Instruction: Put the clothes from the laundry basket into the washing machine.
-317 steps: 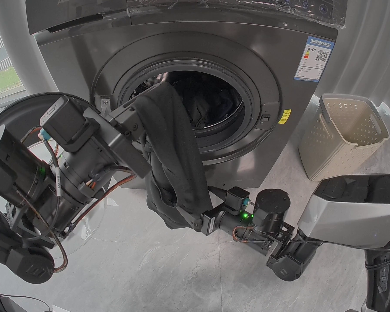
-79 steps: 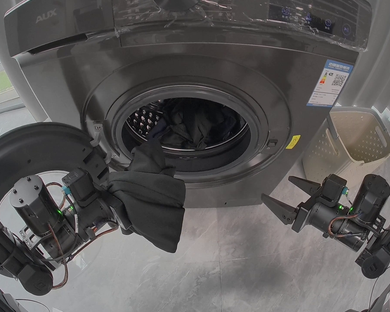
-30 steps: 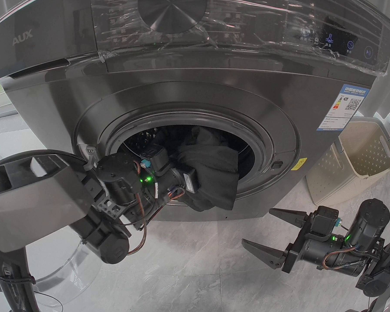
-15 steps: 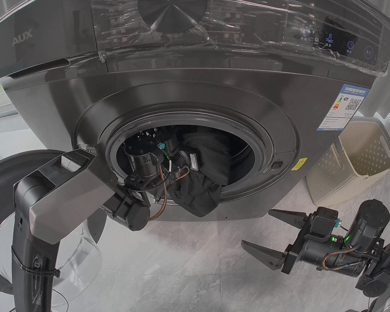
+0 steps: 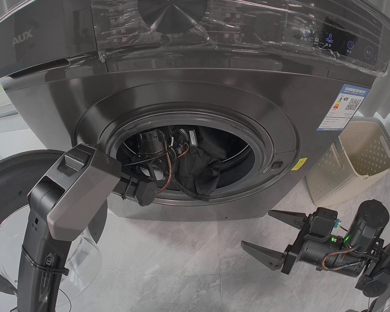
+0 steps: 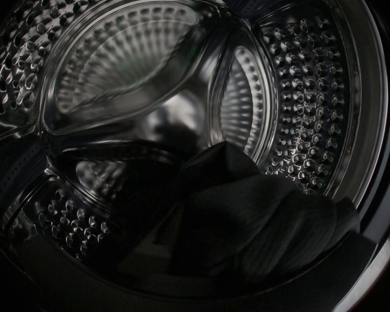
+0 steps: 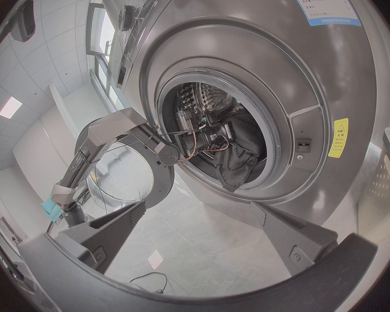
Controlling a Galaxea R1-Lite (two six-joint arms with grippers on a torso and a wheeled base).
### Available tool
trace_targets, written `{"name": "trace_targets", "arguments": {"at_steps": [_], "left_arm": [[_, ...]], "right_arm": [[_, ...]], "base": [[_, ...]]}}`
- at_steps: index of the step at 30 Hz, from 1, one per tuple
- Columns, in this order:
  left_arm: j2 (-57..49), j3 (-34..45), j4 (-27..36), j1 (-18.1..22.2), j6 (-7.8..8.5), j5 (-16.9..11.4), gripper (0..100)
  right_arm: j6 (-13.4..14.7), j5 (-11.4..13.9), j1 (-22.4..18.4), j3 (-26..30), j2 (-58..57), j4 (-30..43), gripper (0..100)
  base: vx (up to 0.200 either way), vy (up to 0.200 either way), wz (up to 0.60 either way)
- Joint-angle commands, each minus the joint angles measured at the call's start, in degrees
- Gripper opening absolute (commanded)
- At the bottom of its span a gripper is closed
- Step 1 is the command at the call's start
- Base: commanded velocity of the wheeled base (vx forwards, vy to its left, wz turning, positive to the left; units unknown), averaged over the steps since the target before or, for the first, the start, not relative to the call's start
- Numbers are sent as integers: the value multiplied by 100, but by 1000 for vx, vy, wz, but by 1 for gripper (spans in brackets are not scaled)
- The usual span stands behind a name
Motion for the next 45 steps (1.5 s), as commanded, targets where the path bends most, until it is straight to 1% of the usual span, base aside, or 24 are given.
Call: {"name": "trace_targets", "arguments": {"at_steps": [1,2,5,9,13,16,19,20,23,24,25,26,27,29,30,31,32,33,35,37,40,43,44,45], "left_arm": [[44,-5,15,-9,-33,57,100],[-44,82,50,-36,-51,118,100],[-334,548,244,-80,-51,118,100],[-694,1251,771,-211,-42,30,100],[-835,1656,1087,-326,-42,-128,100],[-799,1735,1184,-352,-42,-145,100],[-641,1585,1237,-335,-42,-128,100],[-588,1454,1246,-335,-42,-128,0],[-377,856,1263,-291,-86,-5,0],[-351,794,1254,-282,-94,22,0],[-228,416,1237,-264,-235,250,0],[-184,276,1228,-264,-314,338,0],[-79,-76,1228,-264,-525,496,0],[53,-550,1219,-247,-692,628,0],[123,-788,1211,-211,-718,689,0],[132,-814,1211,-203,-718,698,0],[282,-1192,1149,-150,-718,777,0],[317,-1289,1131,-150,-718,795,0],[493,-1781,1096,-132,-718,874,0],[510,-1930,1096,-141,-718,900,0],[493,-1807,1079,-176,-727,909,0],[396,-1473,1079,-220,-736,909,0],[334,-1333,1087,-229,-736,909,100],[255,-1157,1096,-229,-727,909,100]], "right_arm": [[-1,6,-1,-3,9,-14,100],[-1,6,-1,-3,9,-6,100],[-1,6,-1,-3,9,-14,100],[-10,6,-1,-12,9,-14,100],[-10,6,8,-21,18,-14,100],[-10,6,8,-21,18,-14,100],[-10,6,8,-21,18,-14,100],[-10,6,8,-21,18,-14,100],[-10,6,8,-29,26,-14,100],[-10,6,8,-38,26,-14,100],[-10,6,8,-38,26,-14,100],[-10,6,16,-38,26,-14,100],[-10,6,16,-47,44,-14,100],[-10,6,16,-47,70,-14,100],[-1,6,16,-56,79,-14,100],[-10,6,16,-56,88,-14,100],[-1,15,16,-56,88,-14,100],[-1,6,16,-56,88,-14,100],[-1,15,16,-56,88,-14,100],[-1,15,16,-56,88,-14,100],[-1,15,16,-47,88,-14,100],[-1,15,16,-56,88,-14,100],[-1,15,16,-56,88,-14,100],[-1,15,16,-56,88,-14,100]], "base": [[0,0,0],[0,0,0],[0,0,0],[0,0,0],[0,0,0],[0,0,0],[0,0,0],[0,0,0],[0,0,0],[0,0,0],[0,0,0],[0,0,0],[0,0,0],[0,0,0],[0,0,0],[0,0,0],[0,0,0],[0,0,0],[0,0,0],[0,0,0],[0,0,0],[0,0,0],[0,0,0],[0,0,0]]}}
